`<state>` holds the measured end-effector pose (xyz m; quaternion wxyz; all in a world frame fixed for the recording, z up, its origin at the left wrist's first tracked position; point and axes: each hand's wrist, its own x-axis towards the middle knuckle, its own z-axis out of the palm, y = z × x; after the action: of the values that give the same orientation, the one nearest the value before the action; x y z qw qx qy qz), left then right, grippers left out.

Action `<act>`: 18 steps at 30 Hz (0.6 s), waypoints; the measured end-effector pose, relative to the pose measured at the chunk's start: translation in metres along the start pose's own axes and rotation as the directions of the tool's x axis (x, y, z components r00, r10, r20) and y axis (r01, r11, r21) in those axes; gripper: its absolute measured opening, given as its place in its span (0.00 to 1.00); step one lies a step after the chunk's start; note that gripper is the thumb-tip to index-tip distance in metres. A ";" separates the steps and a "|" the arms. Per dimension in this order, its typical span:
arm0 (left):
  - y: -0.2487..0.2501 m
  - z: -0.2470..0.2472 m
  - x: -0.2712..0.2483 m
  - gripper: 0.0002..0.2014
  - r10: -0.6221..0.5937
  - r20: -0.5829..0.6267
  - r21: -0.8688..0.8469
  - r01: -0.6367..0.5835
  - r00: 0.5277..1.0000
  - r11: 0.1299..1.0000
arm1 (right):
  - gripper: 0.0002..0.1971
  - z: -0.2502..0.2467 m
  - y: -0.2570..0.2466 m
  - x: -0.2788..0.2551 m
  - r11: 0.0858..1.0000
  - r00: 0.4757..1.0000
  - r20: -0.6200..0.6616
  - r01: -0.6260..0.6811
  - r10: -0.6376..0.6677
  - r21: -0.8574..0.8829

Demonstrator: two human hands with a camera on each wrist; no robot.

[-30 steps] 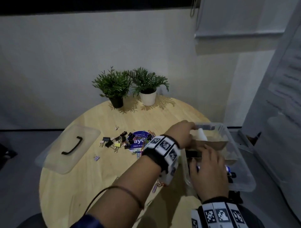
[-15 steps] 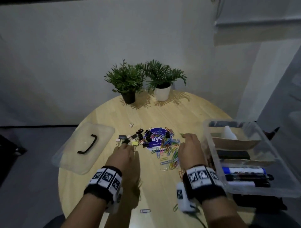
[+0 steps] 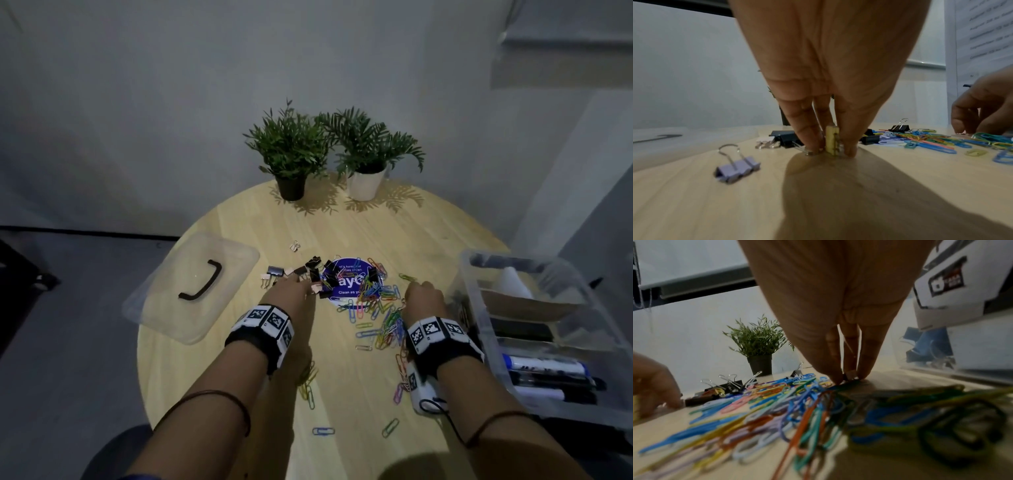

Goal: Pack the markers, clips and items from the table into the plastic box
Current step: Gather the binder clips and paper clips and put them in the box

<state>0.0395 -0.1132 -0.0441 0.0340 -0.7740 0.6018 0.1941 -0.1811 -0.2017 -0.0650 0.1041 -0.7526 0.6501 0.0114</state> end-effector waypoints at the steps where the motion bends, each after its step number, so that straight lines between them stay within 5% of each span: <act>1: -0.002 0.001 -0.003 0.19 -0.011 0.000 -0.036 0.011 1.000 0.999 | 0.14 0.000 0.000 0.000 0.999 1.000 -0.004 -0.011 0.012 0.046; 7: -0.006 0.019 -0.028 0.19 -0.065 -0.129 -0.258 0.030 0.989 0.966 | 0.13 -0.005 -0.005 -0.003 0.926 0.995 -0.082 -0.025 0.060 0.377; 12: -0.009 0.029 -0.045 0.12 -0.061 -0.171 -0.416 -0.016 0.983 0.909 | 0.12 -0.015 -0.022 0.010 0.769 0.993 -0.051 -0.052 0.109 0.637; 16: -0.015 0.029 -0.044 0.15 -0.111 -0.206 -0.660 -0.054 0.972 0.749 | 0.09 -0.016 -0.046 0.033 0.789 0.995 -0.040 -0.050 0.094 0.613; 18: -0.016 0.027 -0.040 0.19 -0.173 -0.186 -0.743 -0.023 0.967 0.669 | 0.17 -0.011 -0.053 0.044 0.820 0.995 0.035 -0.094 0.090 0.565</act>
<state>0.0392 -0.0645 -0.0582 -0.3474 -0.7629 0.4385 0.3241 -0.1239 -0.2392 -0.0530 0.3241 -0.6556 0.6594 -0.1741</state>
